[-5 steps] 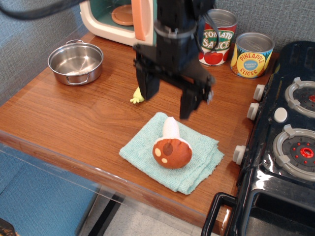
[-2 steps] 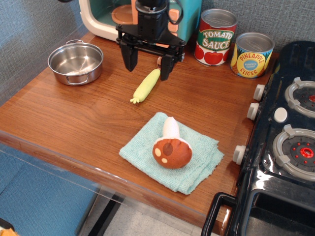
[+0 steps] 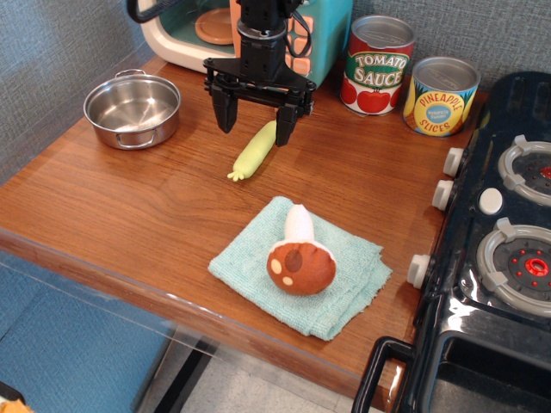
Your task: Move the yellow spoon to the left of the blue towel at the front edge of the table.
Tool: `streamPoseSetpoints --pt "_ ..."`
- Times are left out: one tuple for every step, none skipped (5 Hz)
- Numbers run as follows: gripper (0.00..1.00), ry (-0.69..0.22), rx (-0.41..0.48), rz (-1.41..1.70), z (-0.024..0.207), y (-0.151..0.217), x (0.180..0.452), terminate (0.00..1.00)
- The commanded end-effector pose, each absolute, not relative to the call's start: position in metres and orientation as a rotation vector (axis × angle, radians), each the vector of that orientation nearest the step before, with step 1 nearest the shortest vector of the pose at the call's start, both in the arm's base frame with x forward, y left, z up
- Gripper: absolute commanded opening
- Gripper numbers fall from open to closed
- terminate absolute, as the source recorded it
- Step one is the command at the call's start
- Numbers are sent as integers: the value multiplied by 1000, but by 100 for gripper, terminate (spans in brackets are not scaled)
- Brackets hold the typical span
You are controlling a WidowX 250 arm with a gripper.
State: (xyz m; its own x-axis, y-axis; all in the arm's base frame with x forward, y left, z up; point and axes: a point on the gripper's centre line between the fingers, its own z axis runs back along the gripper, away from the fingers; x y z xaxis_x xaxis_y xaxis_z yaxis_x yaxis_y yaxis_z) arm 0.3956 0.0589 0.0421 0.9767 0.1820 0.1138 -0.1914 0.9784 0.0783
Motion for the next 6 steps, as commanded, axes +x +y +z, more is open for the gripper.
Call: streamPoseSetpoints --pt "100 -109 100 230 38 72 402 0" --pt "100 -90 104 235 32 73 401 0" --pt "0 -111 95 248 30 72 399 0" --pt "0 -109 94 245 31 69 396 0" --pt "0 -116 88 247 34 67 392 0" --pt "0 -122 71 265 44 65 383 0"
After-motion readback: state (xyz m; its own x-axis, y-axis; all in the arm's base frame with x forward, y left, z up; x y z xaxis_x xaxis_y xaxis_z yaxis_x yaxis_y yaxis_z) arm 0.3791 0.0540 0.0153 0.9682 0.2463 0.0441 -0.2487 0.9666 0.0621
